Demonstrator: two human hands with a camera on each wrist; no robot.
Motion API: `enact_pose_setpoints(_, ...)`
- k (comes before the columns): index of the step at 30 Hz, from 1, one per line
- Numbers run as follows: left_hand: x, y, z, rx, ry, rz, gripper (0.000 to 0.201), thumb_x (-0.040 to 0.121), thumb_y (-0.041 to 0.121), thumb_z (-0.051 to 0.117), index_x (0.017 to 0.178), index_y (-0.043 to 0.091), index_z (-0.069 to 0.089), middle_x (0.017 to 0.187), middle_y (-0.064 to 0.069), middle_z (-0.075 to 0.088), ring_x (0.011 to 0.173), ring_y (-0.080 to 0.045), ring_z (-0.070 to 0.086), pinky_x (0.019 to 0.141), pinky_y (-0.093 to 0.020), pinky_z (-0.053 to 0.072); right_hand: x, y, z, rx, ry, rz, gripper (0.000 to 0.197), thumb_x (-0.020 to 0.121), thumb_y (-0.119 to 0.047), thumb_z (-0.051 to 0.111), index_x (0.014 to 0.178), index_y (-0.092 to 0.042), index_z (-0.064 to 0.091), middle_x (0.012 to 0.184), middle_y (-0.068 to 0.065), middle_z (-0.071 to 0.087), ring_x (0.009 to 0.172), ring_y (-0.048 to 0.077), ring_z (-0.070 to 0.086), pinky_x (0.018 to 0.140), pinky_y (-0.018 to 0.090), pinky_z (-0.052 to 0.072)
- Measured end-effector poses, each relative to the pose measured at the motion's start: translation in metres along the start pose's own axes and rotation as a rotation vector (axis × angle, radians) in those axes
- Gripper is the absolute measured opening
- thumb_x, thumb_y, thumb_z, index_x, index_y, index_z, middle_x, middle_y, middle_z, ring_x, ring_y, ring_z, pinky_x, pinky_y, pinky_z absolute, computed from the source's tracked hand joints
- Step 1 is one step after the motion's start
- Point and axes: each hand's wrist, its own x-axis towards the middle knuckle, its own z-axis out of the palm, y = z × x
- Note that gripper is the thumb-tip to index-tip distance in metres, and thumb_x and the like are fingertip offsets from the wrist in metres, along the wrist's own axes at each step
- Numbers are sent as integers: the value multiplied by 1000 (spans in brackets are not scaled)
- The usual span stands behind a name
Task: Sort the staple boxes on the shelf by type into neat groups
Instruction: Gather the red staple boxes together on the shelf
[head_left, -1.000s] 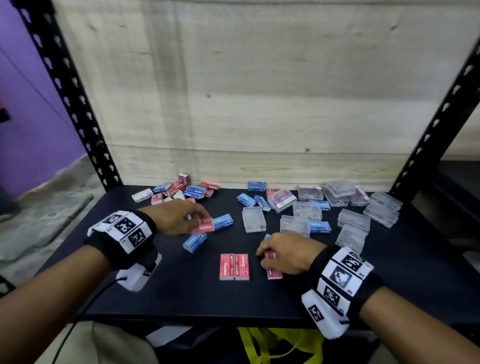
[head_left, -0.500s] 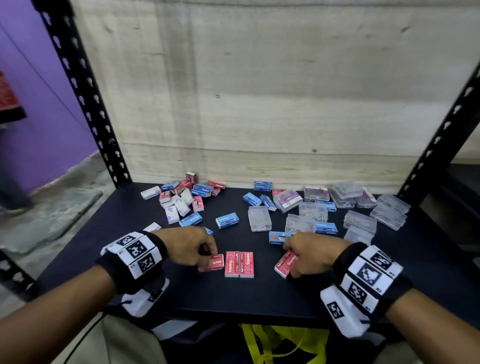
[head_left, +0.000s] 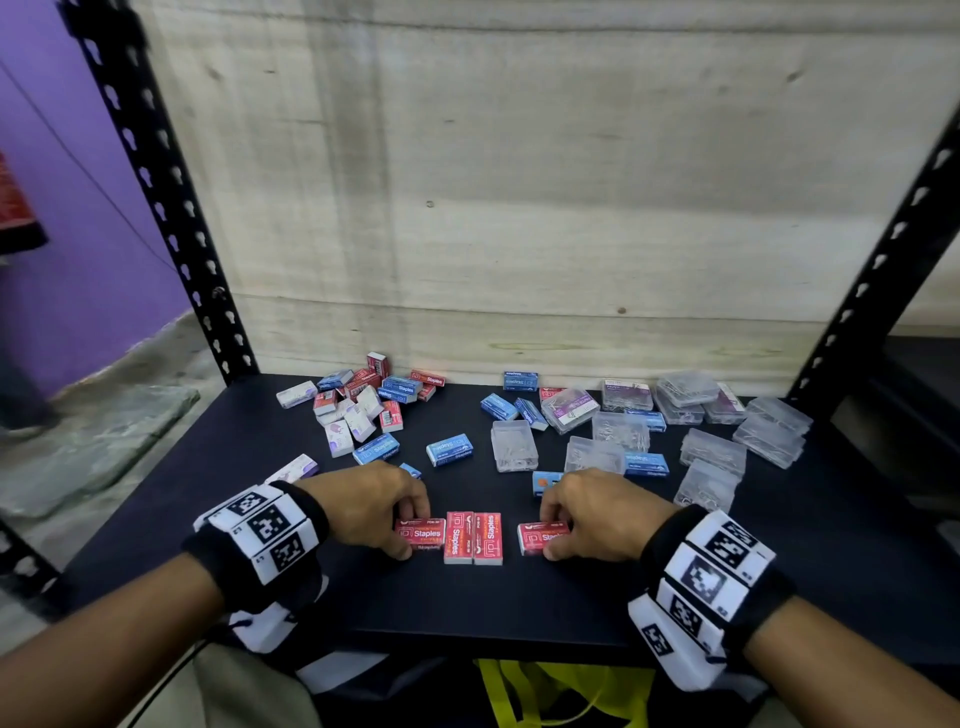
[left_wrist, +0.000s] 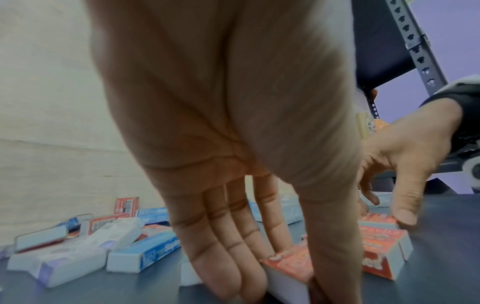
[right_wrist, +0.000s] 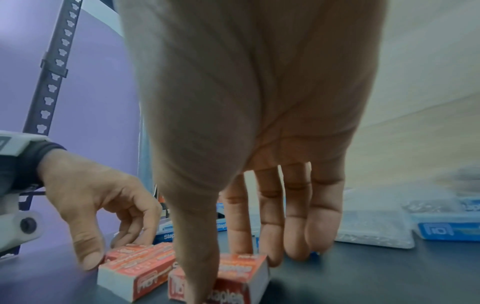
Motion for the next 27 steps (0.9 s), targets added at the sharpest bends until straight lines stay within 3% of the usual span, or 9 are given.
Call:
enact_pose_setpoints(6, 4, 3, -1, 4, 6, 4, 39, 79, 38, 78, 115, 30, 62, 104, 15, 61, 80, 2, 56, 66, -11, 42, 9, -9, 2, 16, 32, -25, 35, 82, -47, 74, 110, -26, 67, 109, -4, 65, 94, 14, 54, 77, 27, 44)
enact_pose_setpoints(15, 4, 12, 3, 37, 31, 43, 38, 77, 38, 78, 111, 29, 65, 100, 14, 62, 80, -1, 54, 65, -11, 42, 9, -9, 0, 6, -16, -24, 35, 81, -44, 77, 109, -25, 69, 109, -3, 66, 99, 17, 60, 84, 32, 51)
enact_pose_setpoints(27, 5, 13, 2, 8, 3, 42, 36, 77, 39, 79, 109, 29, 65, 100, 14, 63, 82, -1, 57, 68, -12, 45, 5, 1, -3, 29, -30, -29, 39, 80, -48, 76, 113, -28, 69, 112, -5, 65, 102, 15, 59, 89, 33, 51)
